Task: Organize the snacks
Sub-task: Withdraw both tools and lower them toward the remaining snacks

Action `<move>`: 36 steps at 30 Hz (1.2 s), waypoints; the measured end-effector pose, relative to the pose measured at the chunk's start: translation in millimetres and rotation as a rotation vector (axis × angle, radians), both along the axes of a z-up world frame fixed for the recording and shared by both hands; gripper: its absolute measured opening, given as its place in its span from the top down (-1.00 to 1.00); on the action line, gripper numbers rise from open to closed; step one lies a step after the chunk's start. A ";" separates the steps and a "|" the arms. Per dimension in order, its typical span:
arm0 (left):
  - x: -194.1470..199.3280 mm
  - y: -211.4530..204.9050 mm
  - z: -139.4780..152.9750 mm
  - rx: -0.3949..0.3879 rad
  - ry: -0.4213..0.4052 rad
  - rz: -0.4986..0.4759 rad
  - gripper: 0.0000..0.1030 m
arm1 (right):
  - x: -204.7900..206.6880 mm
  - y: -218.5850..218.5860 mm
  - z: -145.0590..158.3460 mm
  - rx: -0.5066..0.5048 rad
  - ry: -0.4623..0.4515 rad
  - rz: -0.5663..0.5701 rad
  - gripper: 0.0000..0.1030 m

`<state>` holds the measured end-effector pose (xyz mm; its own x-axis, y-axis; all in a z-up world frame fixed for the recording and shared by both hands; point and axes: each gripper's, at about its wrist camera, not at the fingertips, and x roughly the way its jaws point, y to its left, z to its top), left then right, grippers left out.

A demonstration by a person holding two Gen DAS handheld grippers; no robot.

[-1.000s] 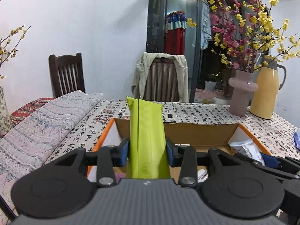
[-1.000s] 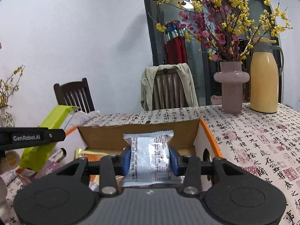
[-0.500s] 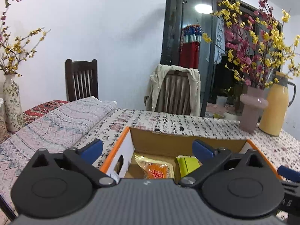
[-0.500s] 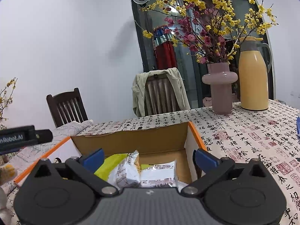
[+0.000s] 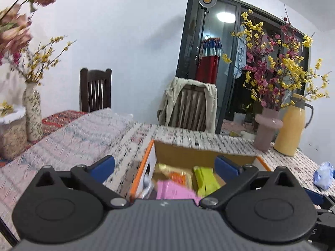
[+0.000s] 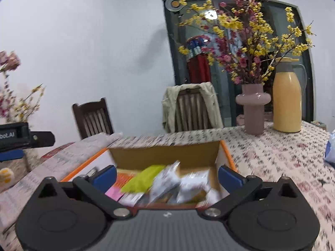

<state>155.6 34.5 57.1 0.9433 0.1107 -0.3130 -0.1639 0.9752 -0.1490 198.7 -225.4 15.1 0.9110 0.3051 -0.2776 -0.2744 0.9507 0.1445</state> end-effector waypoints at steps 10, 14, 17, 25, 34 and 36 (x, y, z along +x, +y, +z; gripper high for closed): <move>-73.9 25.1 -42.7 0.042 0.113 -0.001 -1.00 | -66.9 19.7 -30.5 -0.026 0.139 0.067 -1.00; -97.2 37.5 -62.4 0.024 0.172 0.002 -1.00 | -83.4 30.4 -39.8 -0.042 0.194 0.067 -1.00; -110.1 43.9 -74.2 0.015 0.207 0.004 -1.00 | -96.6 38.9 -40.8 -0.062 0.203 0.059 -1.00; -127.5 48.0 -88.7 -0.033 0.224 -0.021 -1.00 | -106.9 55.1 -43.6 -0.098 0.236 0.078 -1.00; -127.2 50.9 -91.5 -0.048 0.231 -0.010 -1.00 | -104.0 66.2 -52.7 -0.143 0.286 0.083 -1.00; -126.5 50.9 -91.6 -0.049 0.233 -0.008 -1.00 | -102.0 67.9 -56.0 -0.150 0.302 0.085 -1.00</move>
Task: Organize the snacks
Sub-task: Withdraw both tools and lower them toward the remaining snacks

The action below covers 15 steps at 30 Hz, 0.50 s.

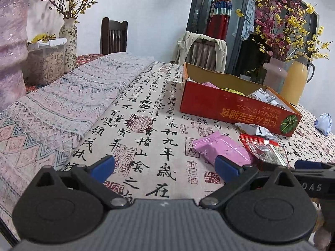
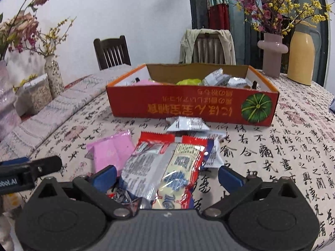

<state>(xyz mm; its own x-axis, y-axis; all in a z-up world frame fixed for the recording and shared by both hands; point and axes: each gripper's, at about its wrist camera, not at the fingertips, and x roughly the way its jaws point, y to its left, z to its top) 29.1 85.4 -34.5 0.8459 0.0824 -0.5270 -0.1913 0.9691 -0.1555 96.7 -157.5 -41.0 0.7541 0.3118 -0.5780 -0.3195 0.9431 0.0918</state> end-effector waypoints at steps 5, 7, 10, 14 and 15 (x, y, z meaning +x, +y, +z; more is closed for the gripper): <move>1.9 0.7 -2.0 -0.003 0.010 0.006 -1.00 | 5.7 1.7 -9.2 -0.005 0.040 -0.011 -0.99; 2.1 0.9 -2.7 -0.003 0.012 0.008 -1.00 | 7.7 1.2 -12.1 0.002 0.055 -0.009 -0.98; 3.5 0.9 -4.2 -0.004 0.018 0.011 -1.00 | 7.0 1.9 -14.4 -0.008 0.045 -0.007 -0.99; 6.5 1.5 -7.4 -0.007 0.034 0.019 -1.00 | 5.6 3.0 -16.4 -0.013 0.032 -0.005 -0.99; 6.9 1.7 -7.9 -0.008 0.037 0.021 -1.00 | 5.2 3.1 -16.5 -0.015 0.029 -0.005 -0.98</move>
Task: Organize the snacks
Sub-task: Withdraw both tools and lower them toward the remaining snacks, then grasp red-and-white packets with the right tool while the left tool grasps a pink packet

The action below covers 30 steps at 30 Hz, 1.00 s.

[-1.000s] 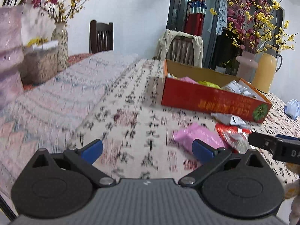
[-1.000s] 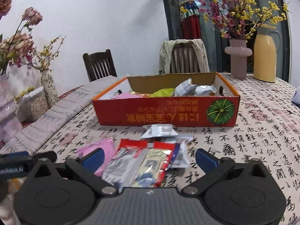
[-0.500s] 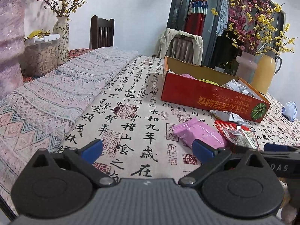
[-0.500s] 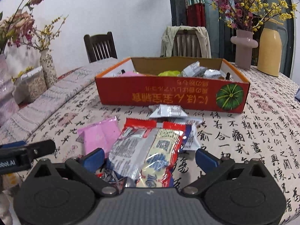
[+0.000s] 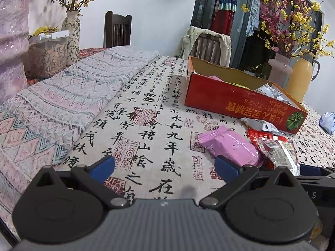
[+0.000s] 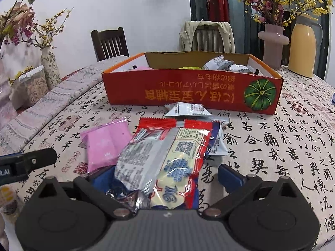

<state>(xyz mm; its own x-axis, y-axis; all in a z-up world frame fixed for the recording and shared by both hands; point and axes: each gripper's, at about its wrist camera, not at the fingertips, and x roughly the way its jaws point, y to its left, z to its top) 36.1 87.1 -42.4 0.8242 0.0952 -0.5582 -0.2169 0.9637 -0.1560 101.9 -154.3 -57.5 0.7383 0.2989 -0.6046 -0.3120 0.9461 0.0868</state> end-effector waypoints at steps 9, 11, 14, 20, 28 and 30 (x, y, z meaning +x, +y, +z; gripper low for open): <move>0.1 0.2 -0.5 0.000 0.004 0.005 -1.00 | -4.3 -6.1 2.5 0.008 -0.026 0.002 -0.45; -0.2 0.4 -0.4 0.000 0.002 0.005 -1.00 | -5.7 -9.9 3.6 0.025 -0.029 0.005 -0.35; 0.3 0.6 0.8 -0.001 0.001 0.006 -1.00 | -9.4 -14.9 5.8 0.041 -0.044 0.019 -0.28; 1.9 -0.6 3.1 -0.001 -0.001 0.005 -1.00 | -24.8 -26.1 14.8 0.060 -0.126 0.054 -0.19; 10.8 -9.8 6.0 -0.007 0.014 -0.010 -1.00 | -15.3 -66.6 28.2 0.099 -0.205 -0.039 -0.19; 14.0 -11.8 6.2 -0.014 0.022 -0.012 -1.00 | -7.1 -80.4 28.8 0.101 -0.211 -0.078 -0.19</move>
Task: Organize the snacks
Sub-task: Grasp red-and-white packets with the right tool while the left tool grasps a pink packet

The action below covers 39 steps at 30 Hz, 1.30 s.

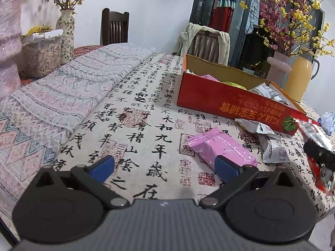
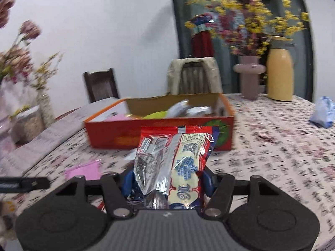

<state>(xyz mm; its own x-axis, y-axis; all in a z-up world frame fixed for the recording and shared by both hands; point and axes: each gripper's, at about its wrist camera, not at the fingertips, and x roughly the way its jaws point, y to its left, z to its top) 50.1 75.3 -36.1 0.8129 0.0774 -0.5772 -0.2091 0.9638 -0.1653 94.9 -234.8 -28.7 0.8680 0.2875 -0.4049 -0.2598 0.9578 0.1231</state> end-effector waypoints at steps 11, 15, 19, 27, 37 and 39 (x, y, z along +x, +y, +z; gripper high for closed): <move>28.0 -20.1 4.6 -0.067 0.069 -0.024 -1.00 | 51.3 -52.1 -8.3 -0.007 -0.033 -0.141 -0.19; 43.1 -31.1 4.0 -0.087 0.110 -0.006 -1.00 | 67.5 -54.5 -18.6 0.003 -0.008 -0.152 -0.19; 59.3 -41.6 3.0 -0.117 0.157 0.010 -1.00 | 73.0 -54.5 -22.1 0.010 0.018 -0.128 -0.19; 85.1 -64.3 3.1 -0.090 0.218 0.053 -0.88 | 70.8 -50.8 -24.6 0.010 0.032 -0.106 -0.20; 87.9 -76.2 4.6 0.008 0.225 0.003 -0.34 | 70.1 -51.6 -24.8 0.018 0.033 -0.100 -0.20; 87.5 -75.5 4.4 0.028 0.219 -0.012 -0.28 | 70.1 -51.6 -24.8 0.017 0.033 -0.099 -0.20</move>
